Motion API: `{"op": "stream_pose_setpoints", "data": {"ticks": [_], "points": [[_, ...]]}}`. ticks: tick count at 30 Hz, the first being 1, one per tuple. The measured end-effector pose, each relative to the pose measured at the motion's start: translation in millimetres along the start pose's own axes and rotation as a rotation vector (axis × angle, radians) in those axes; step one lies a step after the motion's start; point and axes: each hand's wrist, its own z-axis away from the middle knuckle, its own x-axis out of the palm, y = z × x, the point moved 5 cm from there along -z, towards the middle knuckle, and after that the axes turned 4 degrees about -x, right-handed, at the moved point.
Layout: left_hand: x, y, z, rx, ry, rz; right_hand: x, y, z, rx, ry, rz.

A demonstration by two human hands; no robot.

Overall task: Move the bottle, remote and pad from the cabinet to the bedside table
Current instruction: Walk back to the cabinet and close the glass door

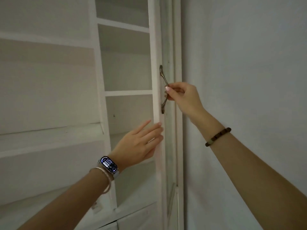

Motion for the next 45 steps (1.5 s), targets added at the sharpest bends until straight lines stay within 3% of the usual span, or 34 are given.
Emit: {"op": "stream_pose_setpoints", "data": {"ticks": [12,23,45], "points": [[26.4,-70.8,101.3,-0.361,-0.382,-0.243,142.6,26.9,-34.9,-0.029,-0.056,0.075],[78.5,-111.6,132.3,-0.479,-0.56,-0.335,203.8,63.5,-73.8,-0.043,-0.076,0.081],[117.4,-145.3,144.4,-0.559,-0.65,-0.4,246.3,95.5,-100.0,-0.036,-0.006,0.074]]}}
